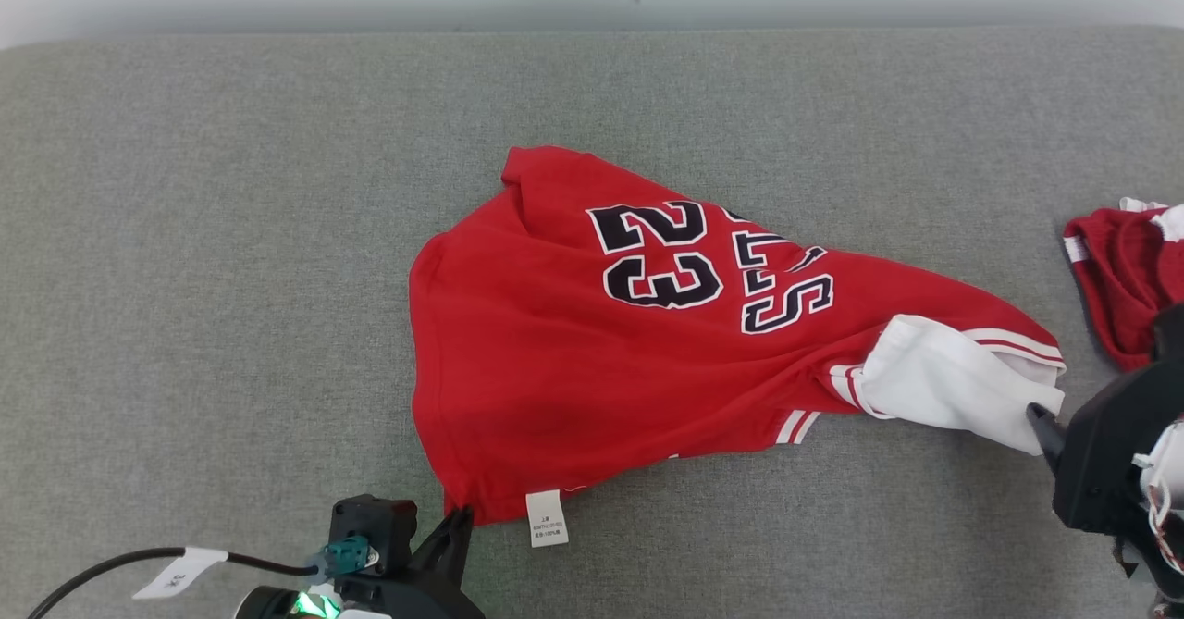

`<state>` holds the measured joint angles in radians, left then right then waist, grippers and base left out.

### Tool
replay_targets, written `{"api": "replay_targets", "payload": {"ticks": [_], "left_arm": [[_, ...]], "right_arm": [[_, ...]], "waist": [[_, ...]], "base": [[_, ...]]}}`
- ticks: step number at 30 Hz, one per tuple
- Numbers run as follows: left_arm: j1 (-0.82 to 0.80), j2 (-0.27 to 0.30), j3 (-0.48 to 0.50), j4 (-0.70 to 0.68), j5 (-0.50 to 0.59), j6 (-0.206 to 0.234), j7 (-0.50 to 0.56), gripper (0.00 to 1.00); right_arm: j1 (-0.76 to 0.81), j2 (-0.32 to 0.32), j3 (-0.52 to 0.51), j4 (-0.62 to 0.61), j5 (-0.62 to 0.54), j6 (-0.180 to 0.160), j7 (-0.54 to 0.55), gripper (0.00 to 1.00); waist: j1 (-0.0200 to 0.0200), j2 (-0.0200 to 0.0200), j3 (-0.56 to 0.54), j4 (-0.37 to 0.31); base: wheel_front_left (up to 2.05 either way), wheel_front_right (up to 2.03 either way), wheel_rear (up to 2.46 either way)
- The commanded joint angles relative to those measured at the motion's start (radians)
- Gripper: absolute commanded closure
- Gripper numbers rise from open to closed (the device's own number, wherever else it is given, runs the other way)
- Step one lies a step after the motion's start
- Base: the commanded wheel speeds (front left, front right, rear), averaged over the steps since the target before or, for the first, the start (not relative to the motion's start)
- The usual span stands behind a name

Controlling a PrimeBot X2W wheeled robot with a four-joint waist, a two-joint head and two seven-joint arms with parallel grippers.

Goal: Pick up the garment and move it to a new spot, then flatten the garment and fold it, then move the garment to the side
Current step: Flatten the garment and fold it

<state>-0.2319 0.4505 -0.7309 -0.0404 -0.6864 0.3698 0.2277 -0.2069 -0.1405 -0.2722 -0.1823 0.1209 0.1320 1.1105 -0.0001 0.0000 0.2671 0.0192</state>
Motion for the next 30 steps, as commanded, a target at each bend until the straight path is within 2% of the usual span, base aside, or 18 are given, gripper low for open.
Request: {"api": "replay_targets", "payload": {"ticks": [1,8,15,20,22,23,25,27,29,30], "left_arm": [[-0.008,0.006,-0.001,-0.005,0.002,0.004,0.002,1.0],[-0.007,0.009,0.0,-0.008,0.0,0.007,0.002,1.0],[-0.02,0.012,-0.001,-0.015,0.003,0.008,0.007,1.0],[-0.03,0.014,-0.005,-0.016,0.005,0.005,0.011,1.0],[-0.029,0.016,-0.003,-0.017,0.003,0.008,0.01,1.0],[-0.029,0.016,-0.003,-0.017,0.003,0.008,0.01,1.0],[-0.027,0.018,-0.002,-0.019,0.001,0.009,0.009,1.0],[-0.026,0.018,-0.002,-0.02,0.0,0.01,0.008,1.0],[-0.024,0.017,-0.002,-0.02,-0.001,0.01,0.006,1.0],[-0.024,0.016,-0.003,-0.02,-0.002,0.011,0.006,1.0]], "right_arm": [[-0.009,0.011,-0.016,-0.008,-0.002,-0.002,-0.016,0.1],[0.028,0.044,-0.087,-0.058,-0.008,-0.003,-0.037,0.09],[-0.006,0.06,-0.066,0.011,-0.013,-0.003,-0.059,0.11],[-0.051,0.071,-0.052,0.105,-0.026,-0.003,-0.093,0.22],[-0.058,0.073,-0.051,0.124,-0.03,-0.003,-0.1,0.33],[-0.058,0.073,-0.051,0.124,-0.03,-0.003,-0.1,0.33],[-0.062,0.075,-0.048,0.135,-0.032,-0.003,-0.103,0.49],[-0.07,0.076,-0.043,0.143,-0.037,-0.003,-0.11,0.49],[-0.076,0.075,-0.04,0.15,-0.041,-0.003,-0.118,0.55],[-0.076,0.074,-0.038,0.153,-0.041,-0.003,-0.118,0.61]], "waist": [[0.0001,0.0,0.003,0.002],[0.0001,0.0,0.012,0.001],[0.0001,0.0,0.027,-0.005],[0.0001,0.0,0.043,0.008],[0.0001,0.0,0.046,0.012],[0.0001,0.0,0.046,0.012],[0.0001,0.0,0.049,0.014],[0.0001,0.0,0.05,0.016],[0.0001,0.0,0.05,0.015],[0.0001,0.0,0.05,0.015]], "base": [[0.0,0.0,0.0],[0.0,0.0,0.0],[0.0,0.0,0.0],[0.0,0.0,0.0],[0.0,0.0,0.0],[0.0,0.0,0.0],[0.0,0.0,0.0],[0.0,0.0,0.0],[0.0,0.0,0.0],[0.0,0.0,0.0]]}}
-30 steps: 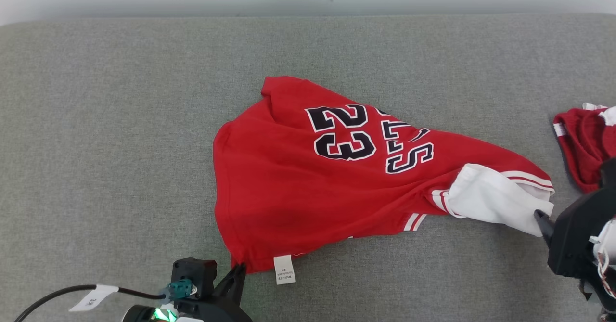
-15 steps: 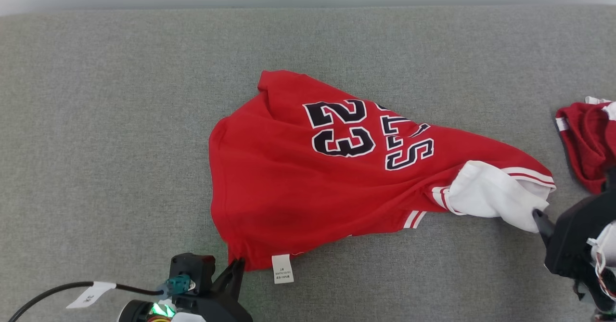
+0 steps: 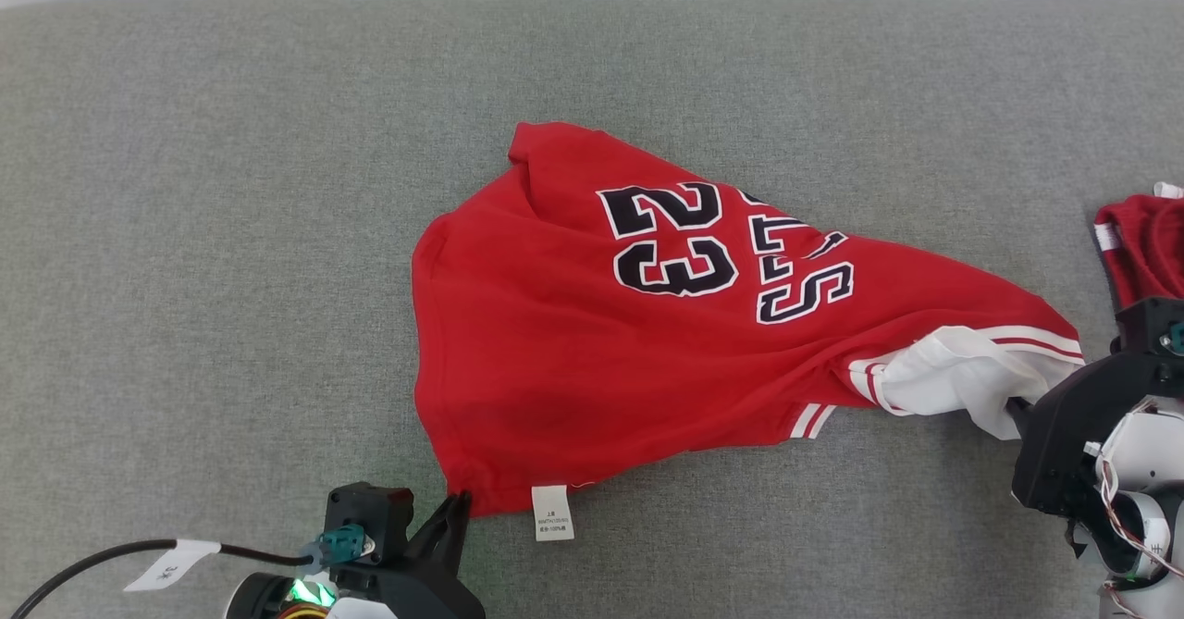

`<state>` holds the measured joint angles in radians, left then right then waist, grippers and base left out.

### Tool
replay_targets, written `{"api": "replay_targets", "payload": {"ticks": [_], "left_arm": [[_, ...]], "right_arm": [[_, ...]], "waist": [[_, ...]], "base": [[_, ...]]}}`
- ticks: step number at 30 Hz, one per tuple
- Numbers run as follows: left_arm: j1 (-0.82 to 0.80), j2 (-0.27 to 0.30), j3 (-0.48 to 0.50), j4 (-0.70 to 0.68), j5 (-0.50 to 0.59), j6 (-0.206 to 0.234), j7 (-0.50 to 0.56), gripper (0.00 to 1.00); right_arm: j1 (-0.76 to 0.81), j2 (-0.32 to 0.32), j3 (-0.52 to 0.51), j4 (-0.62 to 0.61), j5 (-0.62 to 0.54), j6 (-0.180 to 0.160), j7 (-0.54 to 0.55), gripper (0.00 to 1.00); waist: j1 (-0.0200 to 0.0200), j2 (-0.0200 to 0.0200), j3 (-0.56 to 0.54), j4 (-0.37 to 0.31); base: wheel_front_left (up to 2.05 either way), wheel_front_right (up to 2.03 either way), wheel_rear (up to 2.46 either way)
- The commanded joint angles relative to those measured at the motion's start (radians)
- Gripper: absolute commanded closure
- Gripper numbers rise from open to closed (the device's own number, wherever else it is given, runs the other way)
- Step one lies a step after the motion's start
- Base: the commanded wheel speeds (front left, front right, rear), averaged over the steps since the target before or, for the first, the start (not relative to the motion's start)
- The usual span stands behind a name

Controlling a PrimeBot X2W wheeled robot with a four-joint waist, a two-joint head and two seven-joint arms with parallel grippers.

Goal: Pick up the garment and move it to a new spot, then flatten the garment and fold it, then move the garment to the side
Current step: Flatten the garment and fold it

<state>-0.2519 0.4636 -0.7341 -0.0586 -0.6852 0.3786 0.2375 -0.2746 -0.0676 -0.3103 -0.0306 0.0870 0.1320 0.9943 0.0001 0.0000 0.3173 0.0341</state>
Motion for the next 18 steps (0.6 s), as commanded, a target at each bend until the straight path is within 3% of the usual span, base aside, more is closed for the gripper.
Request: {"api": "replay_targets", "payload": {"ticks": [1,7,11,18], "left_arm": [[-0.004,0.002,0.0,-0.001,-0.004,0.003,-0.005,1.0],[-0.002,-0.004,0.0,0.004,-0.01,0.004,-0.009,1.0],[0.01,-0.013,0.029,-0.012,-0.027,0.003,-0.054,1.0],[0.057,-0.057,0.185,-0.107,-0.17,-0.061,-0.208,1.0]], "right_arm": [[-0.009,0.0,0.003,0.003,-0.006,-0.003,-0.002,0.66],[0.007,-0.013,0.015,-0.014,-0.007,-0.003,-0.009,1.0],[0.025,-0.022,0.019,-0.059,0.016,-0.003,-0.015,1.0],[0.031,-0.04,0.042,-0.186,0.116,-0.003,-0.076,1.0]], "waist": [[-0.0001,0.0,-0.001,-0.001],[-0.0001,0.0,-0.015,-0.007],[-0.0001,0.0,-0.033,-0.009],[-0.0001,0.0,-0.07,-0.011]], "base": [[0.0,0.0,0.0],[0.0,0.0,0.0],[0.0,0.0,0.0],[0.0,0.0,0.0]]}}
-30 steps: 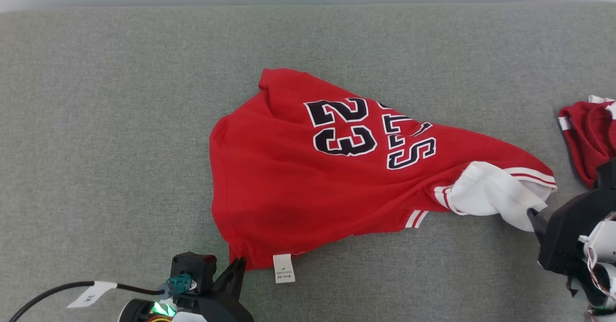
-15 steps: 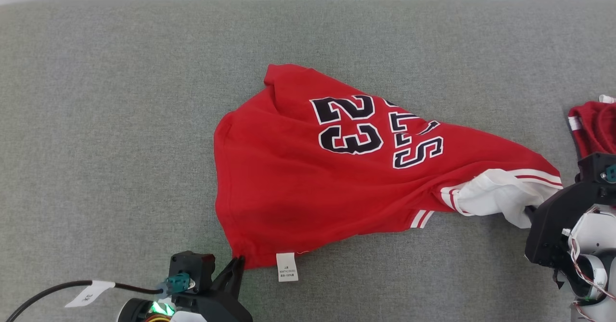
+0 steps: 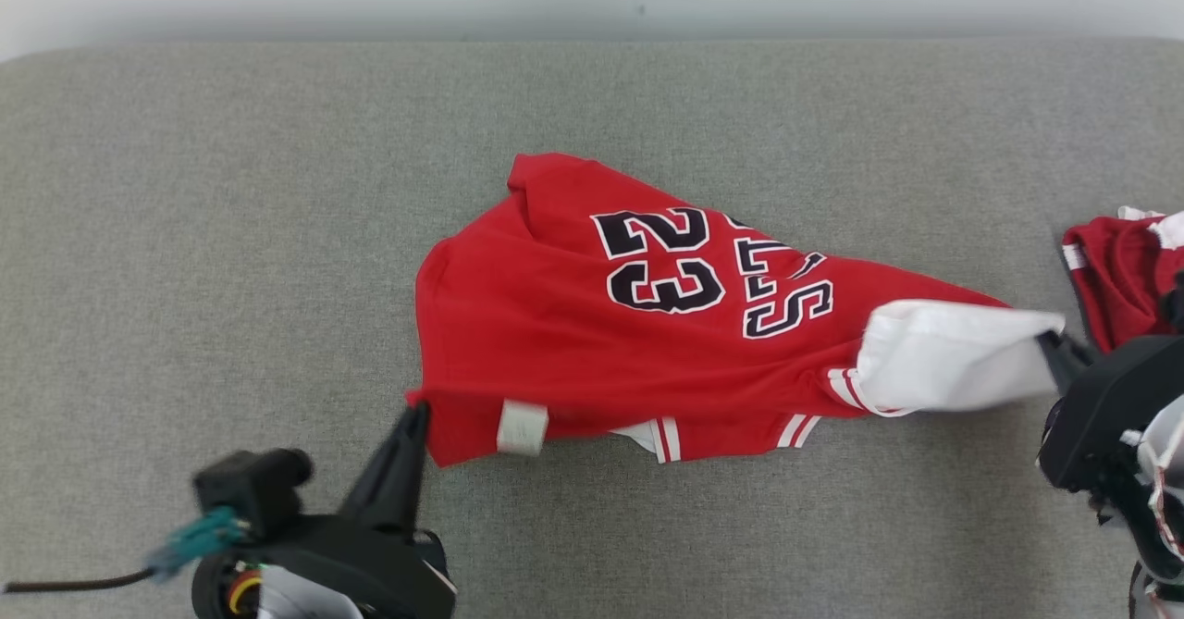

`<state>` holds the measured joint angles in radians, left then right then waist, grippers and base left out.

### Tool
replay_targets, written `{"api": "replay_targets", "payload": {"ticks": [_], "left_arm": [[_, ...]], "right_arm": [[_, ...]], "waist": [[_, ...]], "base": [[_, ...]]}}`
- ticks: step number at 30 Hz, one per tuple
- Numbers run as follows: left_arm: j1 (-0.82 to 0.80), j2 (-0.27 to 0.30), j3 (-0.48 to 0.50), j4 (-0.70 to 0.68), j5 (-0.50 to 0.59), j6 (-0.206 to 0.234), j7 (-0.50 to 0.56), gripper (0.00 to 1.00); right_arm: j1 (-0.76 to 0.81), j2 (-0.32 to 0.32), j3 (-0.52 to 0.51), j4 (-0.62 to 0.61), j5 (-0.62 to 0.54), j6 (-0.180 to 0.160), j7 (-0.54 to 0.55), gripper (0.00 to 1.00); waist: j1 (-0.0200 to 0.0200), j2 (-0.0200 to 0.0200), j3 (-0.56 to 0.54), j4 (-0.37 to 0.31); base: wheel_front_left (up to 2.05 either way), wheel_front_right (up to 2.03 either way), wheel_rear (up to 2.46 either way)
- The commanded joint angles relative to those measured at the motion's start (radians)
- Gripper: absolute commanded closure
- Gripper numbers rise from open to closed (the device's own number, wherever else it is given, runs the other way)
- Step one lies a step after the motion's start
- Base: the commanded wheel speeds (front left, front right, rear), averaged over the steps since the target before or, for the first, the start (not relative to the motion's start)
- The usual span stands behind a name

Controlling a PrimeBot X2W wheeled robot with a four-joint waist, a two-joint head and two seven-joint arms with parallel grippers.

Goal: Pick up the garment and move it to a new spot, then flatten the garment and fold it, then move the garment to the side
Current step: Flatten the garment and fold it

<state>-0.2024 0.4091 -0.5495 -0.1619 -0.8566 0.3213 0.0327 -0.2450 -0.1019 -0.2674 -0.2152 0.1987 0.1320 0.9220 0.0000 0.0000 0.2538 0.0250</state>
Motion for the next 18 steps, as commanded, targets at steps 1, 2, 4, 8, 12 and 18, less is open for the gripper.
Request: {"api": "replay_targets", "payload": {"ticks": [1,2,4,8,12,18], "left_arm": [[0.012,-0.009,0.024,-0.017,-0.021,-0.013,-0.023,1.0],[0.015,-0.013,0.048,-0.03,-0.044,-0.023,-0.04,1.0],[0.009,-0.013,0.091,-0.046,-0.076,-0.042,-0.06,1.0],[-0.065,-0.004,0.176,-0.047,-0.142,-0.082,-0.072,1.0],[-0.233,-0.015,0.27,0.015,-0.237,-0.14,-0.051,1.0],[-0.609,-0.019,0.381,0.207,-0.295,-0.158,-0.037,1.0]], "right_arm": [[-0.01,-0.012,0.001,-0.015,0.014,-0.003,-0.021,1.0],[-0.019,-0.02,0.005,-0.023,0.019,-0.003,-0.038,1.0],[-0.04,-0.037,0.025,-0.026,0.026,-0.003,-0.068,1.0],[-0.145,-0.073,0.096,0.025,0.065,-0.003,-0.131,1.0],[-0.329,-0.145,0.205,0.135,0.047,-0.003,-0.266,1.0],[-0.7,-0.233,0.401,0.366,0.011,-0.002,-0.517,1.0]], "waist": [[0.0,0.0,-0.01,-0.003],[0.0,0.0,-0.011,-0.004],[0.0,0.0,-0.007,-0.008],[0.0,0.0,0.035,-0.025],[0.0,0.0,0.119,-0.043],[0.0,0.0,0.263,-0.103]], "base": [[0.0,0.0,0.0],[0.0,0.0,0.0],[0.0,0.0,0.0],[0.0,0.0,0.0],[0.0,0.0,0.0],[0.0,0.0,0.0]]}}
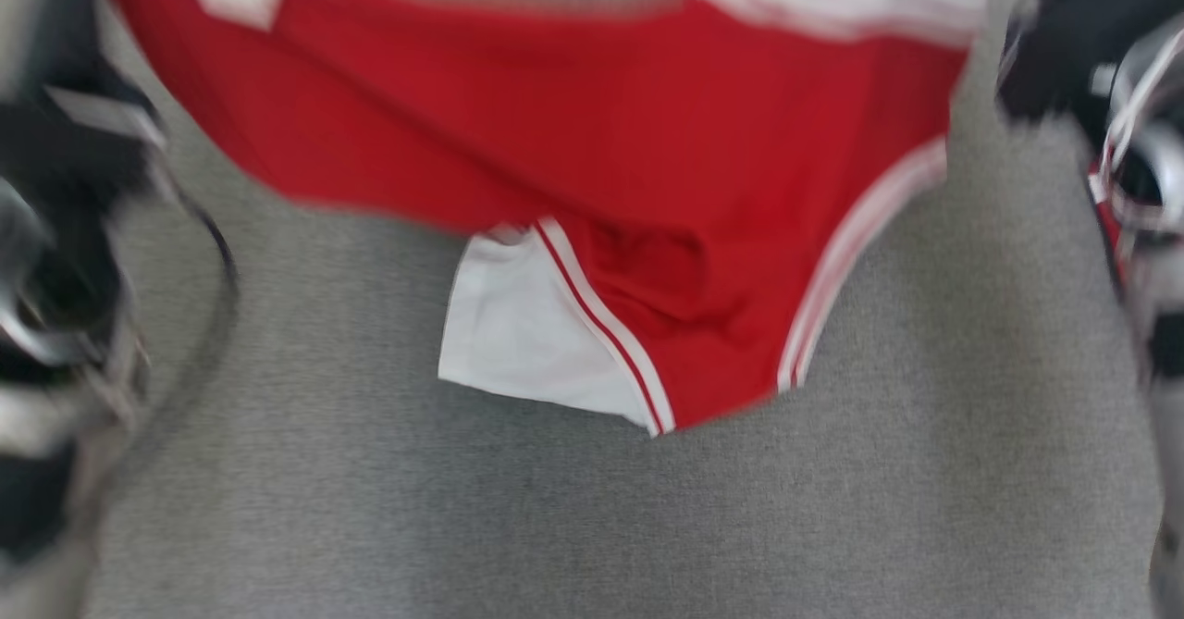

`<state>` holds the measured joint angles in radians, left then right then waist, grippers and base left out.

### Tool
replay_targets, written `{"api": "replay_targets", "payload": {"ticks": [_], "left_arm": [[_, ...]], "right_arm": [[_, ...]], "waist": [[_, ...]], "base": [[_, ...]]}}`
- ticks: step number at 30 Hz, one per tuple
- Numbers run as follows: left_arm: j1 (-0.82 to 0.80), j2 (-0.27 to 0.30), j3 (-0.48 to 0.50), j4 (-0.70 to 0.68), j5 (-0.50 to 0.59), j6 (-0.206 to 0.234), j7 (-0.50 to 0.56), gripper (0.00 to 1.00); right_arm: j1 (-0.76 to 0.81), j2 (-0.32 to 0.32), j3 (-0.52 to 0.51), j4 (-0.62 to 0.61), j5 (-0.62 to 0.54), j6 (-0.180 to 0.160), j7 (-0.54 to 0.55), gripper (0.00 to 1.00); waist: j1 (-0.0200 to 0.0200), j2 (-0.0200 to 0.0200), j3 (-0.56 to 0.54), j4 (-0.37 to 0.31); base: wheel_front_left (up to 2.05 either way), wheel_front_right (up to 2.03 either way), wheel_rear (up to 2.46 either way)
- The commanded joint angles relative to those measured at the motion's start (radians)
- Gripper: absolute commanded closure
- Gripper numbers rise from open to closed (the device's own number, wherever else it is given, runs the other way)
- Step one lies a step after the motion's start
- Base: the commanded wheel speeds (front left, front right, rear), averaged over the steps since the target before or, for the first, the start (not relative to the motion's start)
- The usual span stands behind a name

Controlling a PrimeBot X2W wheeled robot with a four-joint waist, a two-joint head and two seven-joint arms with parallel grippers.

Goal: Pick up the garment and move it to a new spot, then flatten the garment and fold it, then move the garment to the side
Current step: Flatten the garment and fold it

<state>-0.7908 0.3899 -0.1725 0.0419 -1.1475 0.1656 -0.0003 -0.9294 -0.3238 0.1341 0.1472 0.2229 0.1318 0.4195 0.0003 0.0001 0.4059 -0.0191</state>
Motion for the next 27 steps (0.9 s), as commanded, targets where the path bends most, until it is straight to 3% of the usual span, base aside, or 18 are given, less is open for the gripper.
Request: {"api": "replay_targets", "payload": {"ticks": [1,5,12,15,18,21,27], "left_arm": [[-0.086,0.005,0.013,0.039,0.007,0.007,-0.004,1.0],[-0.267,0.023,0.01,0.144,0.062,0.002,-0.031,1.0],[-0.614,0.01,0.027,0.229,0.153,-0.042,-0.175,1.0],[-0.697,-0.001,0.058,0.23,0.167,-0.077,-0.232,1.0],[-0.726,-0.01,0.093,0.217,0.204,-0.108,-0.259,1.0],[-0.686,-0.021,0.104,0.219,0.238,-0.157,-0.264,1.0],[-0.46,-0.076,0.095,0.24,0.296,-0.253,-0.265,1.0]], "right_arm": [[-0.082,-0.016,-0.005,0.048,-0.045,-0.002,-0.07,1.0],[-0.248,0.018,-0.021,0.176,-0.141,-0.002,-0.249,1.0],[-0.564,0.133,-0.264,0.284,-0.34,-0.002,-0.649,1.0],[-0.637,0.165,-0.35,0.249,-0.399,-0.002,-0.682,1.0],[-0.647,0.172,-0.365,0.164,-0.42,-0.002,-0.683,1.0],[-0.591,0.157,-0.34,0.144,-0.447,-0.002,-0.682,1.0],[-0.405,0.077,-0.198,0.273,-0.443,-0.002,-0.678,1.0]], "waist": [[-0.0003,-0.0001,0.135,-0.07],[-0.0003,-0.0001,0.172,-0.101],[-0.0003,-0.0001,0.226,-0.137],[-0.0003,-0.0001,0.222,-0.131],[-0.0003,-0.0001,0.221,-0.119],[-0.0003,-0.0001,0.226,-0.106],[-0.0003,-0.0001,0.224,-0.07]], "base": [[0.0,0.0,0.0],[0.0,0.0,0.0],[0.0,0.0,0.0],[0.0,0.0,0.0],[0.0,0.0,0.0],[0.0,0.0,0.0],[0.0,0.0,0.0]]}}
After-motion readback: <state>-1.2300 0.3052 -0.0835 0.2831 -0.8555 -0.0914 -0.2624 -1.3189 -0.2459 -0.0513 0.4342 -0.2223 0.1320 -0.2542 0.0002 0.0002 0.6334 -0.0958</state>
